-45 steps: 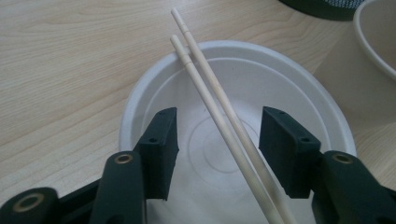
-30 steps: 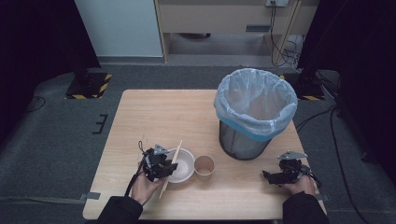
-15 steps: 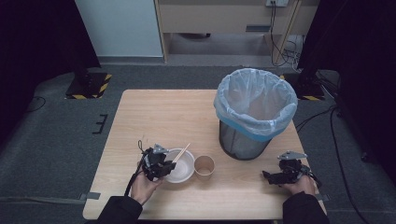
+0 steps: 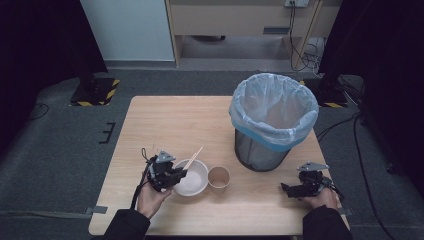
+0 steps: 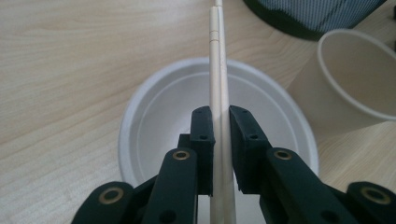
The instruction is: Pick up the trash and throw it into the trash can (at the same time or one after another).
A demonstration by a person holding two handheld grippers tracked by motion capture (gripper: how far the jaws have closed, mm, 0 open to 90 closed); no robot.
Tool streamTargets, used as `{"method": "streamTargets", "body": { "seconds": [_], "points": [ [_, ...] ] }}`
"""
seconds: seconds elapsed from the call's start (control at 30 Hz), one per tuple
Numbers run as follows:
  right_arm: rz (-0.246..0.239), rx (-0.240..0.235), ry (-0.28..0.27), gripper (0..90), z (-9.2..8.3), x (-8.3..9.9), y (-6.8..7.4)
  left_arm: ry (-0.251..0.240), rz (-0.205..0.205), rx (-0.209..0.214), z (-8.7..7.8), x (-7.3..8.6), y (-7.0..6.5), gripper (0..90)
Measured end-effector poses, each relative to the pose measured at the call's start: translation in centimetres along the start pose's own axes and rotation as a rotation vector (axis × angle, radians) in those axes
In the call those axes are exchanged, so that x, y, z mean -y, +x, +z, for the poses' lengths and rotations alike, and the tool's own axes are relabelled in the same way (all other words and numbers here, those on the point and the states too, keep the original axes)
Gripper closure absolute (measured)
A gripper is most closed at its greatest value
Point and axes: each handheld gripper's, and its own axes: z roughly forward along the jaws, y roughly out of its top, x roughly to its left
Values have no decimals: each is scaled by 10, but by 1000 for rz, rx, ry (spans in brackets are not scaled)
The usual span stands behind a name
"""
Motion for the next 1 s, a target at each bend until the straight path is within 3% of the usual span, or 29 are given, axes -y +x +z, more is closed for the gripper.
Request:
{"method": "streamTargets", "body": {
  "seconds": [0.27,0.47,0.63,1.0],
  "points": [
    [1,-1,3,4,0,0,0,-91,-6,14,-20,-6,0,797],
    [2,-1,-2,4,0,0,1,-129,-8,25,-28,-9,-1,797],
    [-1,-5,-3,3,0,0,0,-191,14,37,-41,-16,-6,796],
    [0,-2,-14,4,1,1,1,-270,37,56,-64,-28,-18,796]
  ]
}}
